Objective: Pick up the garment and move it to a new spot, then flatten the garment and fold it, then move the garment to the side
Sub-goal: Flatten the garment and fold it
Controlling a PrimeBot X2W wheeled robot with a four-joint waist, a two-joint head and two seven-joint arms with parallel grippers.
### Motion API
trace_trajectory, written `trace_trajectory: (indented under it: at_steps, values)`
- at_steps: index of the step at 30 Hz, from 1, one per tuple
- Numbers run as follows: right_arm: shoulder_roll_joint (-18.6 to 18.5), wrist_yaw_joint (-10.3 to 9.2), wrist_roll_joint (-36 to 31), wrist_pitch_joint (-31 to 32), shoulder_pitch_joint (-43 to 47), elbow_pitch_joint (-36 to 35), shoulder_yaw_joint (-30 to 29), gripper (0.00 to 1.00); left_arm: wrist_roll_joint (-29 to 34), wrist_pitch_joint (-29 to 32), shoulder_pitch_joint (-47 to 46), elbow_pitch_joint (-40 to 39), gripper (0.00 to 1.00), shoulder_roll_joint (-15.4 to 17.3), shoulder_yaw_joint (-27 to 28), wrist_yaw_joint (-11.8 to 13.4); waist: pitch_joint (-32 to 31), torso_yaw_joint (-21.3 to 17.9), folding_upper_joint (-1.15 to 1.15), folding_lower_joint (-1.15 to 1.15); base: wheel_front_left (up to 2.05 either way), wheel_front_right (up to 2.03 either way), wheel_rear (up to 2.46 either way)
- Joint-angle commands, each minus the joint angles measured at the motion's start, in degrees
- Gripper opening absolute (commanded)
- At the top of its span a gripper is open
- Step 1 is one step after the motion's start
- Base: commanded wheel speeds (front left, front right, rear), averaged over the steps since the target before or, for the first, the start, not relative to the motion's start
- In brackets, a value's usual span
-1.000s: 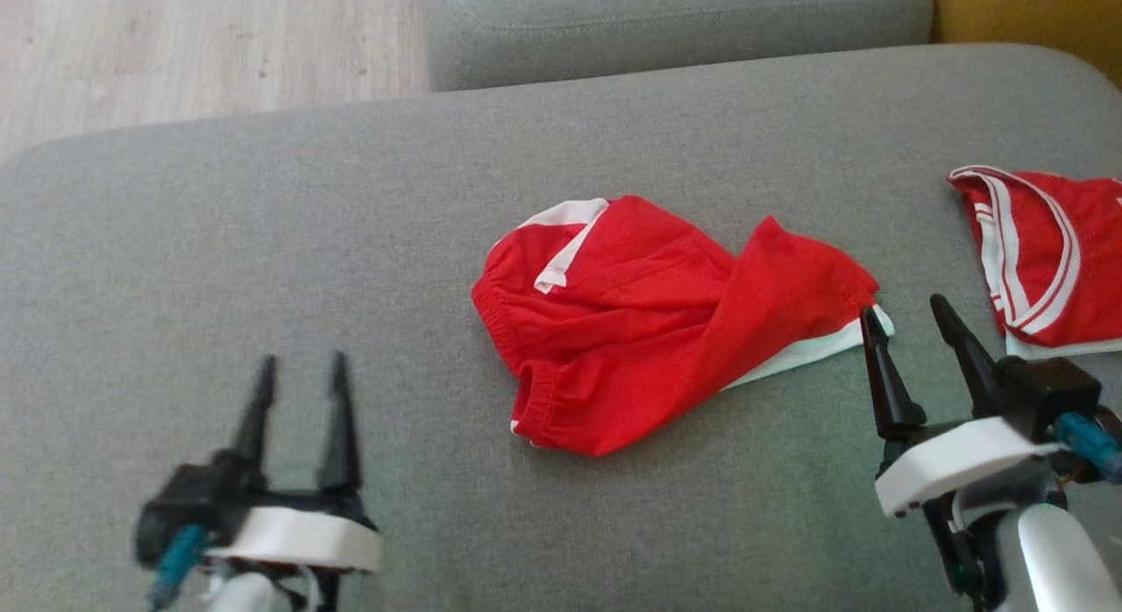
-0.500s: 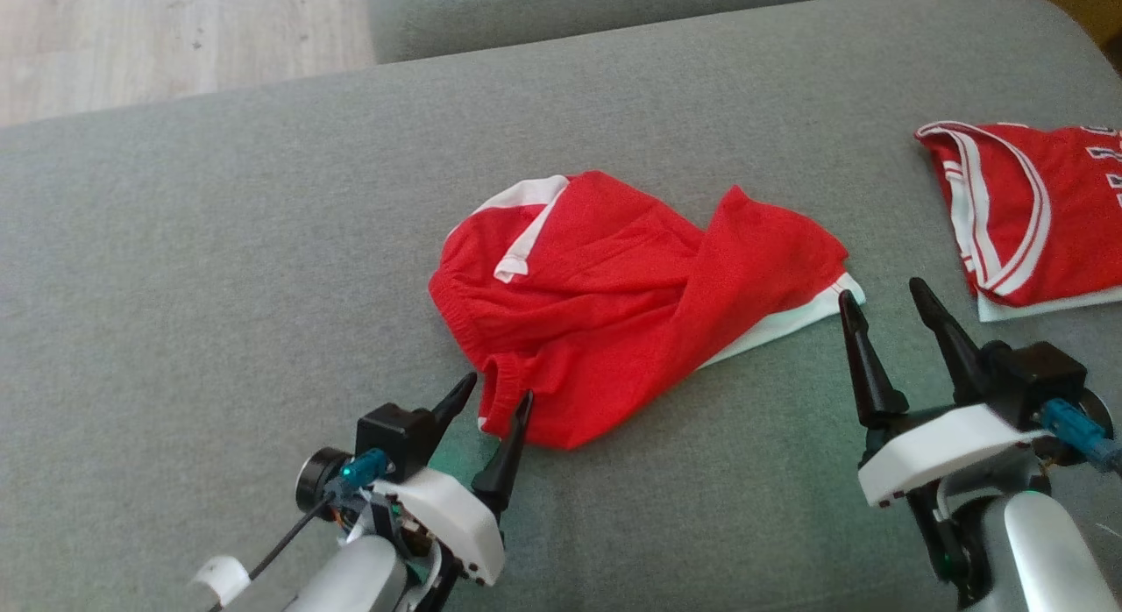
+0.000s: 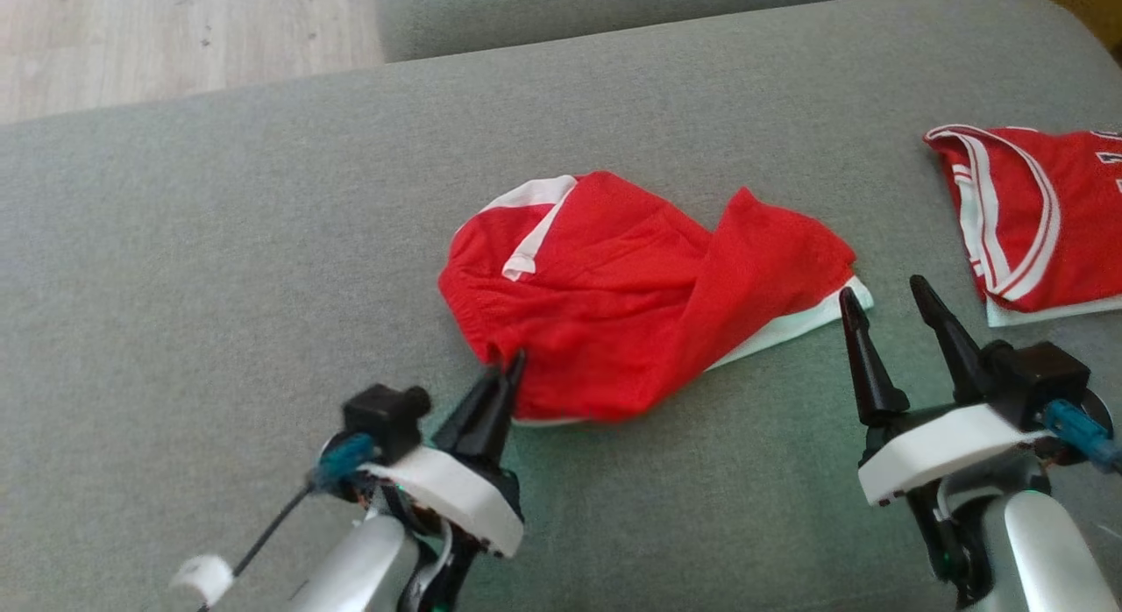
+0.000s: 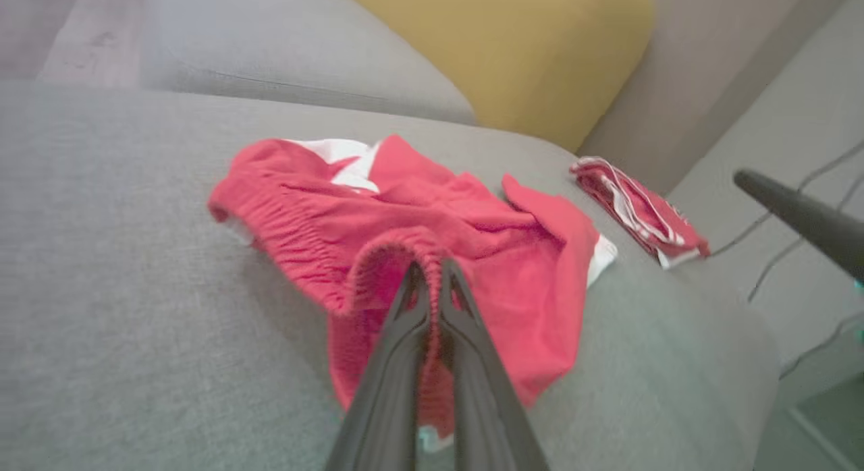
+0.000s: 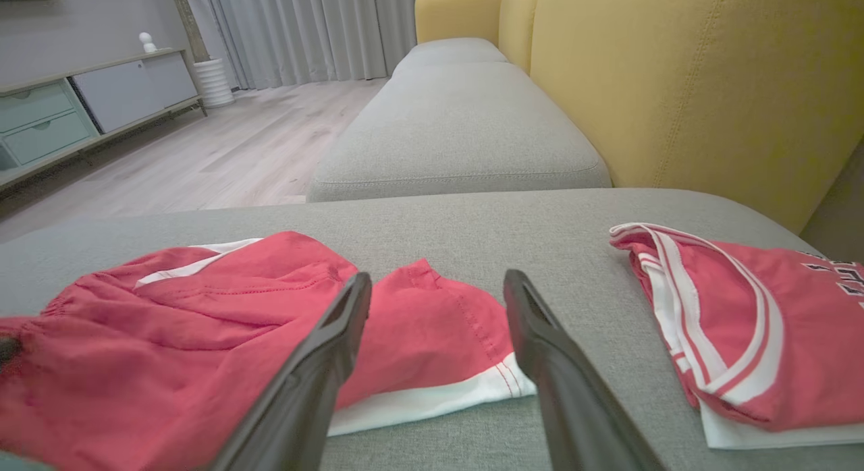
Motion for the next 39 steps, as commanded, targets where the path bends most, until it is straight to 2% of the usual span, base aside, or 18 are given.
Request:
trace_trajectory:
  at_steps: [1,6,9,17,20,24,25,26,29,34,39]
  values:
    - [0.1,0.39,0.4,-0.5,-2.0,-2.2,1.3,1.00,-1.2,-0.9,-0.2,-2.7,0.00,-0.1,3.3,0.9,0.0,0.3,0.00,0.00,0.00,0.00,0.00]
    - [-0.2,0.39,0.7,-0.6,-2.0,-2.7,1.5,1.00,-7.0,0.2,2.2,-6.5,0.00,-1.0,8.5,4.9,0.4,0.6,0.00,0.00,0.00,0.00,0.00]
    - [-0.3,0.39,0.9,-0.6,-2.3,-3.0,2.1,1.00,-7.2,1.0,1.6,-6.7,0.00,-0.4,10.3,7.6,1.2,0.2,0.00,0.00,0.00,0.00,0.00]
    - [-0.3,0.39,1.4,-1.2,-3.8,-3.1,2.8,1.00,-4.5,-0.7,-6.4,4.4,0.00,0.6,13.0,11.6,3.6,-1.8,0.00,0.00,0.00,0.00,0.00]
    - [-0.3,0.39,1.4,-1.4,-4.3,-2.9,2.8,1.00,-4.4,-2.5,-9.2,9.0,0.00,0.2,14.1,12.2,4.3,-2.1,0.00,0.00,0.00,0.00,0.00]
    - [-0.3,0.39,1.6,-1.5,-4.6,-2.4,2.8,1.00,-4.3,-4.4,-11.7,14.4,0.00,-0.1,14.1,10.8,4.4,-2.2,0.00,0.00,0.00,0.00,0.00]
    - [-0.3,0.39,1.7,-1.6,-4.7,-2.3,2.8,1.00,-4.3,-4.9,-12.0,15.4,0.71,-0.2,14.0,10.4,4.3,-2.2,0.00,0.00,0.00,0.00,0.00]
    - [-0.2,0.39,1.7,-1.6,-4.7,-2.2,2.8,1.00,-4.2,-5.6,-12.2,16.1,1.00,-0.4,13.8,9.8,4.1,-2.0,0.00,0.00,0.00,0.00,0.00]
    - [-0.3,0.39,1.7,-1.6,-4.4,-2.2,2.4,1.00,-4.1,-7.5,-12.0,17.3,1.00,-0.5,13.2,7.8,3.2,-1.3,0.00,0.00,0.00,0.00,0.00]
    - [-0.5,0.39,1.6,-1.3,-3.9,-2.2,1.8,1.00,-3.5,-9.3,-10.0,16.9,1.00,0.2,12.5,6.0,1.5,-0.1,0.00,0.00,0.00,0.00,0.00]
    - [-0.3,0.39,1.5,-0.6,-2.4,-2.2,1.3,1.00,-2.3,-11.0,-5.9,13.3,1.00,2.3,13.0,5.5,-1.1,1.4,0.00,0.00,0.00,0.00,0.00]
